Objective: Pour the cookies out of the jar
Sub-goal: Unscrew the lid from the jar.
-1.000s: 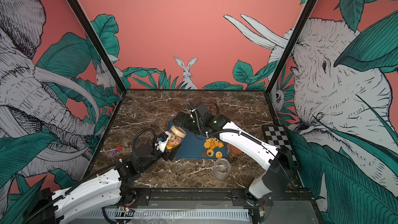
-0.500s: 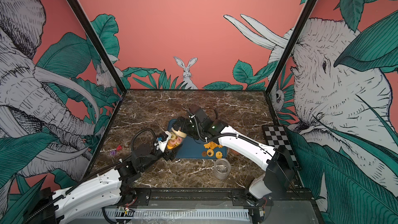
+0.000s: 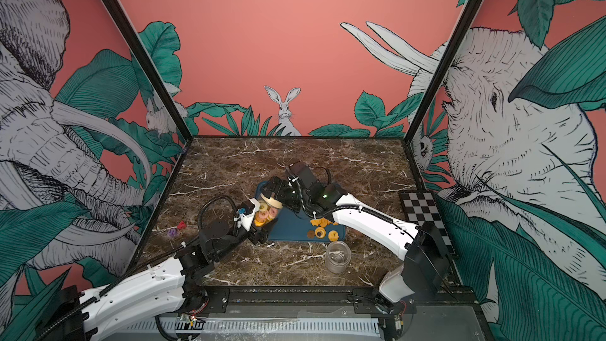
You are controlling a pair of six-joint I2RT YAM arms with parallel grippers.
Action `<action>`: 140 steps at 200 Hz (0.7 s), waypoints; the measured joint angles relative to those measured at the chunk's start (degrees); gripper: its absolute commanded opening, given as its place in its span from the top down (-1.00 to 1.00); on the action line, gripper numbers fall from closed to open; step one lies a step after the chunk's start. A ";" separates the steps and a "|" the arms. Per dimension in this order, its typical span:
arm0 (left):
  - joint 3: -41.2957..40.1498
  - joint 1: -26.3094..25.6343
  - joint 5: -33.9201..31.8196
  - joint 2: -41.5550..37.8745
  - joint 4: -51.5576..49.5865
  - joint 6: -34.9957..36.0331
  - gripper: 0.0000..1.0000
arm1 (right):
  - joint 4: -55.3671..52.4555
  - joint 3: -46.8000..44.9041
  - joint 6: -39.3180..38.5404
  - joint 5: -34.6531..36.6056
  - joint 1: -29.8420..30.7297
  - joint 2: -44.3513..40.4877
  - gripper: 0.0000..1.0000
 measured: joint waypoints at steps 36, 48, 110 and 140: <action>-0.04 -0.04 -0.46 0.04 0.94 -1.95 1.00 | 1.31 0.00 -0.46 -0.59 0.02 0.00 -0.59; -0.04 -0.04 -0.04 0.04 1.09 -3.26 1.00 | 1.86 0.00 -1.44 -0.85 -0.04 0.00 -0.45; -0.04 1.70 6.34 1.55 6.56 -12.61 1.00 | 6.08 -0.07 -9.40 -11.34 -3.91 0.00 -0.10; -0.04 3.78 12.13 2.29 10.80 -18.56 1.00 | 8.04 -0.09 -14.45 -16.31 -5.51 -0.79 -0.05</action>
